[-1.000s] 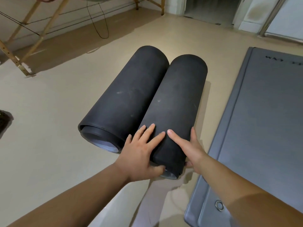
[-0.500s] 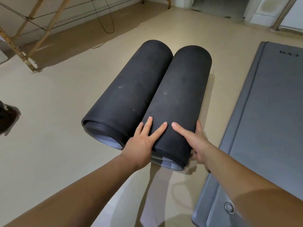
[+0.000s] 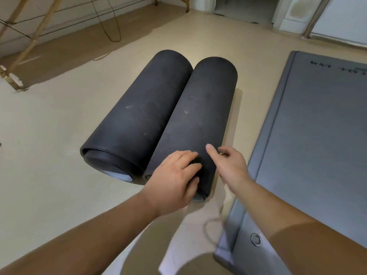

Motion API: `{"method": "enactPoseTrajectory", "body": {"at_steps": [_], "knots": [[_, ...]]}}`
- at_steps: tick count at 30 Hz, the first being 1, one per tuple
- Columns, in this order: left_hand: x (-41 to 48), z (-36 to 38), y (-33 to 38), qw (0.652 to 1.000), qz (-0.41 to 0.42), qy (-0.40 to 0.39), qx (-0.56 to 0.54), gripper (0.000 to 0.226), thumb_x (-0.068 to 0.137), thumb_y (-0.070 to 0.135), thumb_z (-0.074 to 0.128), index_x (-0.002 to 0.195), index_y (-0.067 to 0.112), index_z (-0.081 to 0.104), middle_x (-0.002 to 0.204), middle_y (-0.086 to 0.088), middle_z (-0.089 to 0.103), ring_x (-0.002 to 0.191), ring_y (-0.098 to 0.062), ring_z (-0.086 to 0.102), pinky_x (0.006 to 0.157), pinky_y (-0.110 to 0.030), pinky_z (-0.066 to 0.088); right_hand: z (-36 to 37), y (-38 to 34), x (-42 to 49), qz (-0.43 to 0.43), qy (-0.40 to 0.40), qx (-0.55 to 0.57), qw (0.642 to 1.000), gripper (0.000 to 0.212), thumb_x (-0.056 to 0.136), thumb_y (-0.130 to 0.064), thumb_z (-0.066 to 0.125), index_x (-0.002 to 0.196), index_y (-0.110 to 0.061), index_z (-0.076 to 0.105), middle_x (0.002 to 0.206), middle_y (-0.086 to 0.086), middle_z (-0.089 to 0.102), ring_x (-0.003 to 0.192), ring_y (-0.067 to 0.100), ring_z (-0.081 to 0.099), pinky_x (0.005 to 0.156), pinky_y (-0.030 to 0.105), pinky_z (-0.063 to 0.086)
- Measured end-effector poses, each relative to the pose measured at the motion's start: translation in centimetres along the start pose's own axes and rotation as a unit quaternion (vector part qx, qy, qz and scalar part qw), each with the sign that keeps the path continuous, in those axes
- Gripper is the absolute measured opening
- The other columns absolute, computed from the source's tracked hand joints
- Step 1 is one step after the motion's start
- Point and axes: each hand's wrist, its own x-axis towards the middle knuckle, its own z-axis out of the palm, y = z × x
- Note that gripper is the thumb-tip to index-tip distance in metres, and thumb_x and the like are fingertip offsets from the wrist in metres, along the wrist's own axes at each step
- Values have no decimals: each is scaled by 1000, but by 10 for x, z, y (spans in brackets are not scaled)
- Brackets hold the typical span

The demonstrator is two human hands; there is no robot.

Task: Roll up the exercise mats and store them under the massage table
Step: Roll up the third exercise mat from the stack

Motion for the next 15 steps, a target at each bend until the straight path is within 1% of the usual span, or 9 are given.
{"method": "enactPoseTrajectory", "body": {"at_steps": [1, 3, 6, 8, 9, 11, 12, 14, 15], "knots": [[5, 6, 8, 1000, 14, 1, 13, 31, 91, 20, 64, 118, 8, 74, 138, -15, 63, 131, -34, 55, 116, -46, 41, -9, 0, 0, -5, 1, -20, 1000, 37, 91, -57, 74, 104, -21, 74, 99, -7, 73, 97, 20, 67, 86, 34, 52], [16, 16, 25, 999, 21, -12, 33, 32, 88, 21, 58, 113, 9, 74, 135, -14, 64, 128, -36, 57, 116, -47, 40, -26, 2, 0, 6, -36, -29, 999, 26, 95, -49, 73, 92, -23, 76, 83, -7, 70, 86, 23, 67, 73, 34, 52], [34, 28, 48, 998, 45, -40, 24, 32, 87, 20, 54, 110, 10, 75, 127, -12, 68, 122, -33, 59, 112, -45, 44, -57, 3, -6, 10, -107, -105, 989, 22, 97, -41, 72, 92, -21, 79, 81, -6, 70, 81, 17, 65, 69, 28, 49], [44, 35, 63, 996, 52, -71, 25, 32, 86, 22, 51, 106, 12, 74, 116, -9, 69, 114, -32, 60, 103, -45, 48, -86, 4, -13, -6, -130, -188, 974, 21, 97, -37, 71, 95, -18, 79, 76, -7, 68, 72, 10, 62, 66, 25, 46], [47, 38, 69, 992, 42, -106, 47, 33, 87, 25, 51, 108, 14, 74, 116, -7, 68, 116, -31, 59, 106, -48, 46, -103, 6, -16, -5, -131, -209, 969, 21, 96, -37, 72, 95, -17, 79, 73, -8, 66, 69, 8, 60, 66, 24, 45], [55, 46, 81, 968, -4, -214, 129, 38, 93, 33, 51, 123, 20, 70, 132, -5, 62, 134, -32, 49, 120, -56, 29, -141, 21, -21, 10, -137, -208, 968, 22, 96, -40, 73, 96, -19, 78, 78, -8, 64, 72, 11, 60, 72, 25, 45], [58, 49, 86, 948, -26, -264, 178, 40, 96, 35, 51, 129, 21, 67, 139, -5, 57, 140, -33, 42, 123, -59, 20, -159, 30, -23, 18, -138, -201, 970, 21, 96, -41, 73, 95, -21, 77, 83, -7, 64, 76, 14, 61, 74, 27, 46], [65, 54, 100, 911, -45, -322, 254, 40, 98, 37, 49, 132, 22, 65, 139, -5, 54, 140, -34, 37, 122, -64, 14, -188, 50, -30, 40, -142, -203, 968, 20, 96, -42, 73, 94, -22, 75, 88, -2, 66, 78, 18, 64, 71, 30, 48], [68, 54, 109, 904, -51, -330, 269, 39, 99, 37, 48, 131, 22, 64, 137, -5, 54, 138, -35, 37, 120, -66, 14, -197, 59, -32, 51, -145, -204, 967, 21, 95, -42, 74, 95, -21, 75, 86, 2, 68, 74, 19, 65, 66, 31, 49]]}}
